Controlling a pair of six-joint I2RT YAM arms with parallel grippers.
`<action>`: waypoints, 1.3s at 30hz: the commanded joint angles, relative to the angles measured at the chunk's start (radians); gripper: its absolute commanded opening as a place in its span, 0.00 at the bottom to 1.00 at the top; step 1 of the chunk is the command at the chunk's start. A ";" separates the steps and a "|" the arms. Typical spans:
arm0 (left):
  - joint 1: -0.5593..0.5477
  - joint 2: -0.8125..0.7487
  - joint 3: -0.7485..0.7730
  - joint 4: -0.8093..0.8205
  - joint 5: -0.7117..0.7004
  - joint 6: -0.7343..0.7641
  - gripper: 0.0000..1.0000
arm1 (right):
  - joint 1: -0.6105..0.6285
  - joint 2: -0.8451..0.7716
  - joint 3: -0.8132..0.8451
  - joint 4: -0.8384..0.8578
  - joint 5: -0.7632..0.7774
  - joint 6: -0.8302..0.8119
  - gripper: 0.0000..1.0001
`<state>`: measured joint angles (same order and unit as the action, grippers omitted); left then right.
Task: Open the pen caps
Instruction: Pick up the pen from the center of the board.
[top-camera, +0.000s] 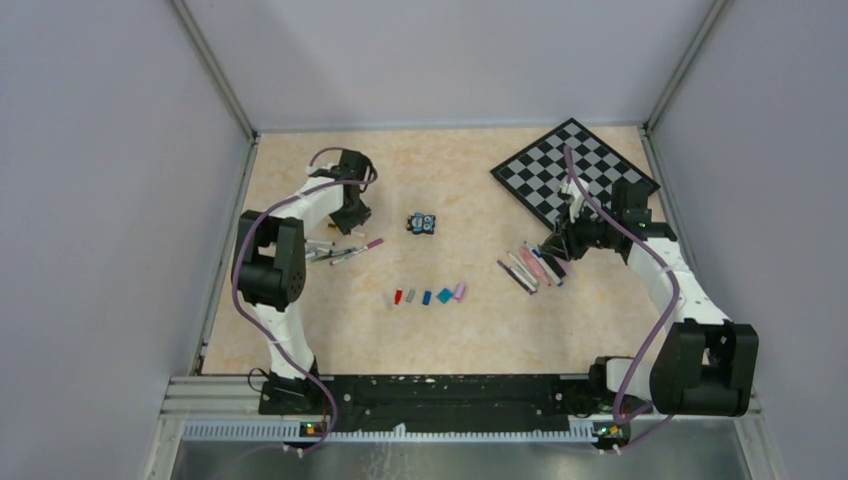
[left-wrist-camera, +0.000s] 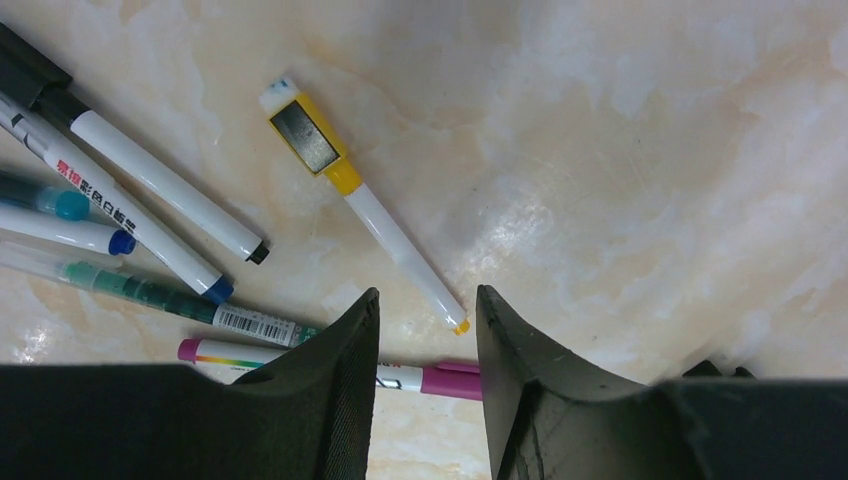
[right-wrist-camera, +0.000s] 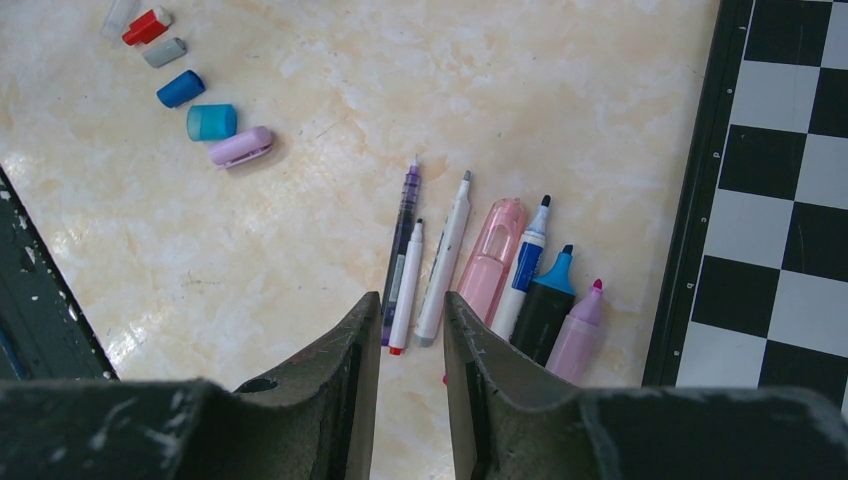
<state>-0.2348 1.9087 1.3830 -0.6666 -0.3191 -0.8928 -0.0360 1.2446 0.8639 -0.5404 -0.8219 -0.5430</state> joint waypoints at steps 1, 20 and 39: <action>0.015 0.031 0.051 -0.036 -0.004 -0.021 0.43 | -0.005 -0.032 0.006 0.006 -0.017 -0.022 0.28; 0.057 0.084 0.069 -0.063 0.015 -0.050 0.37 | -0.006 -0.036 0.006 0.005 -0.015 -0.023 0.28; 0.080 0.125 0.082 -0.048 0.037 -0.024 0.03 | -0.005 -0.038 0.006 0.005 -0.014 -0.024 0.28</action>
<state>-0.1623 2.0060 1.4441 -0.7269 -0.2924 -0.9356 -0.0360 1.2369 0.8639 -0.5411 -0.8211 -0.5488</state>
